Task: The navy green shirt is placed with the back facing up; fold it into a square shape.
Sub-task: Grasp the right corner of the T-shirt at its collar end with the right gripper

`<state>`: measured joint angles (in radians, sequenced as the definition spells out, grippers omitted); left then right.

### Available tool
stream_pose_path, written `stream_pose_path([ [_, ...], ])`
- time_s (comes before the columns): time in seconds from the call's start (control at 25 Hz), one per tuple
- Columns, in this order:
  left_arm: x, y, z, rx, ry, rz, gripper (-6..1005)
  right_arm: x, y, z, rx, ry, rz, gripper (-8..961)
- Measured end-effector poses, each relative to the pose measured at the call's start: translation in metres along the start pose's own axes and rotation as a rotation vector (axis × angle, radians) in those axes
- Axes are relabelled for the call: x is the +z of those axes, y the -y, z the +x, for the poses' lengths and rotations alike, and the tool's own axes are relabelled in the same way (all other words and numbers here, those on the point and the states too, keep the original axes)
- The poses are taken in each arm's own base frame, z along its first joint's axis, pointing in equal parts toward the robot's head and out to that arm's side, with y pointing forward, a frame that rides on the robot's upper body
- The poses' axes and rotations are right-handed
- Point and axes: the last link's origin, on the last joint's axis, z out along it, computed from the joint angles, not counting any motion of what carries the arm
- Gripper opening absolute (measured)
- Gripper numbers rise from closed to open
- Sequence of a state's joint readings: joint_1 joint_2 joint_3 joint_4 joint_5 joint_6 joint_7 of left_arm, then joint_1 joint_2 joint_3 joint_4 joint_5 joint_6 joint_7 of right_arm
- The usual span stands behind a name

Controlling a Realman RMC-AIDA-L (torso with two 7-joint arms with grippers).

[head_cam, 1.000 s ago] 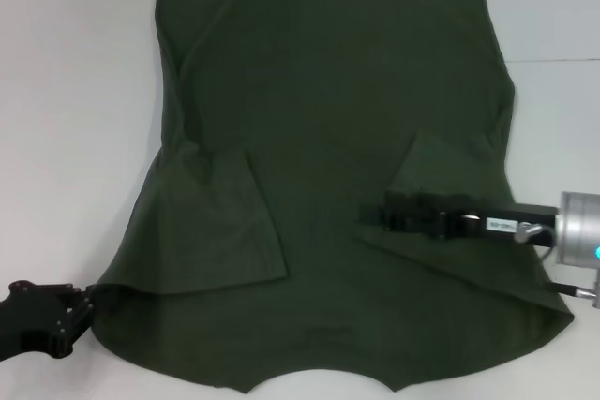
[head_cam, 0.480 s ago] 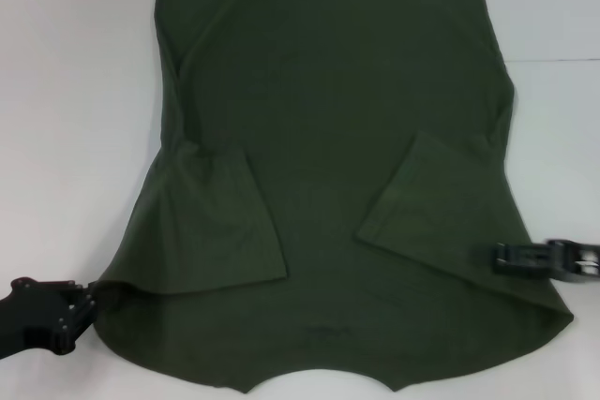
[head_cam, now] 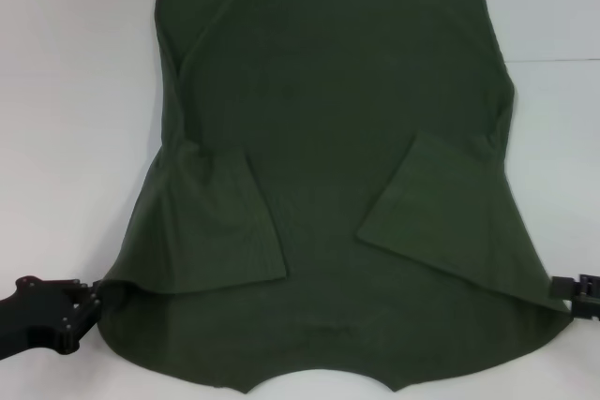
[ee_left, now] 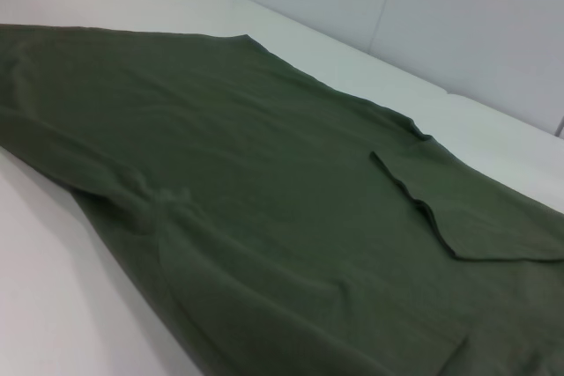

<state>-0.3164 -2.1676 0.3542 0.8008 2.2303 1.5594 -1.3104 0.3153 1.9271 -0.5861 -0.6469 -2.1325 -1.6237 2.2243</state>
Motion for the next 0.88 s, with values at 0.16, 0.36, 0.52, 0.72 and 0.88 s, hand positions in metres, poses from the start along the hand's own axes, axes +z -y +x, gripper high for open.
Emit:
stream_pose_path([
  [0.16,0.001,0.0,0.001,0.003,-0.001,-0.003,15,-0.007,0.005,0.006,0.024,0.004,0.011,927],
  [0.36,0.002,0.0,0.002,0.007,-0.001,-0.006,15,-0.007,0.009,0.009,0.033,-0.004,0.035,927],
  [0.52,0.002,0.0,0.002,0.007,-0.002,-0.007,15,-0.005,0.012,0.009,0.04,0.002,0.053,927],
  [0.72,0.002,0.0,0.003,0.01,-0.002,-0.006,15,0.002,0.012,0.006,0.034,0.003,0.061,927],
  [0.88,0.003,0.0,0.003,0.009,-0.002,-0.007,14,0.007,0.01,0.005,0.029,0.001,0.061,928],
])
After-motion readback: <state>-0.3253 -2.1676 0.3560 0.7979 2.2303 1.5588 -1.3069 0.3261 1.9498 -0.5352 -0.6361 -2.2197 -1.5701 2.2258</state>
